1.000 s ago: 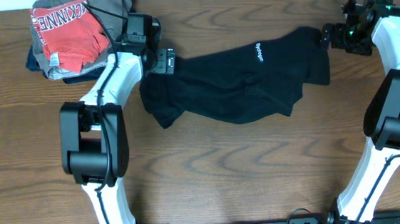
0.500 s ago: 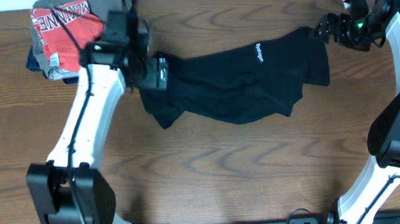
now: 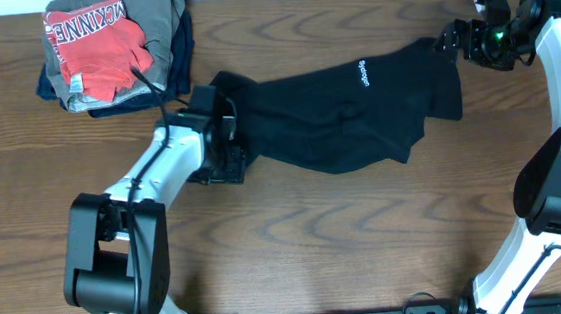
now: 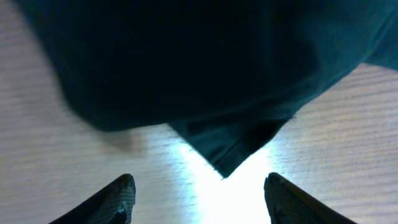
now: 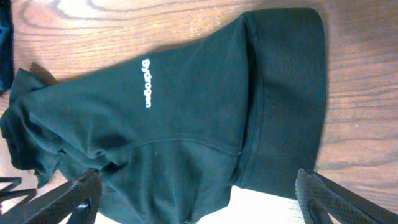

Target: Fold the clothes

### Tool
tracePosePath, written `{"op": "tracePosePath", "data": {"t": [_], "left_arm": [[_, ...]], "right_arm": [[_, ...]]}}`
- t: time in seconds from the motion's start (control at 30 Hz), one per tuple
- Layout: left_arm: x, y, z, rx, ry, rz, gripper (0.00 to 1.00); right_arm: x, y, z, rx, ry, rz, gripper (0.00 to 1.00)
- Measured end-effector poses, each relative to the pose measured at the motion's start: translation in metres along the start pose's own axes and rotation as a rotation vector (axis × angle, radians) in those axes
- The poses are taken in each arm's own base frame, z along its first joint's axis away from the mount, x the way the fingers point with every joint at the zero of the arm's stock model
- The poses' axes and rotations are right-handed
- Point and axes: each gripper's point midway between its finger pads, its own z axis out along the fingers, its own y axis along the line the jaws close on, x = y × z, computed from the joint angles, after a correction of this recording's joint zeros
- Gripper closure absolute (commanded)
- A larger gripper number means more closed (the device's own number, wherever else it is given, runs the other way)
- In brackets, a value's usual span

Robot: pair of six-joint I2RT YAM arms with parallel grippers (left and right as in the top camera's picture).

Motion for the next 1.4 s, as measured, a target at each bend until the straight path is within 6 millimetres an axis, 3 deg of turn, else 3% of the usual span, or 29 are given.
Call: {"op": "tracePosePath", "data": {"t": [0.17,0.4,0.63,0.73,0.77,0.9,1.0,1.2,1.4], "left_arm": [[-0.01,-0.004,0.015,0.009,-0.083,0.04,0.33],[-0.025,-0.005,0.017,0.008,-0.179,0.103,0.34],[-0.026,-0.006,0.017,0.009,-0.19,0.132,0.6],[-0.024,-0.006,0.018,0.01,-0.178,0.132,0.91],[-0.023,-0.006,0.018,0.011,-0.174,0.133,0.94],[-0.023,-0.006,0.018,0.008,-0.173,0.137,0.94],[-0.023,-0.005,0.017,0.002,-0.172,0.13,0.94],[-0.025,-0.001,0.005,-0.022,-0.196,0.113,0.94],[-0.039,-0.002,-0.031,-0.03,-0.309,0.104,0.94]], "right_arm": [[0.0,0.0,0.0,0.0,0.0,-0.002,0.04],[0.0,0.0,0.0,0.0,-0.001,-0.004,0.04],[0.0,0.011,0.005,-0.008,0.004,-0.029,0.06],[0.001,0.013,0.006,-0.01,0.008,-0.032,0.08],[0.001,0.014,0.006,-0.01,0.01,-0.032,0.09],[0.006,0.017,0.008,-0.007,0.032,-0.038,0.25],[0.017,0.02,0.01,0.011,0.079,-0.035,0.32],[0.038,0.022,0.018,0.085,0.163,-0.041,0.34],[0.082,0.022,0.052,0.131,0.287,-0.009,0.3]]}}
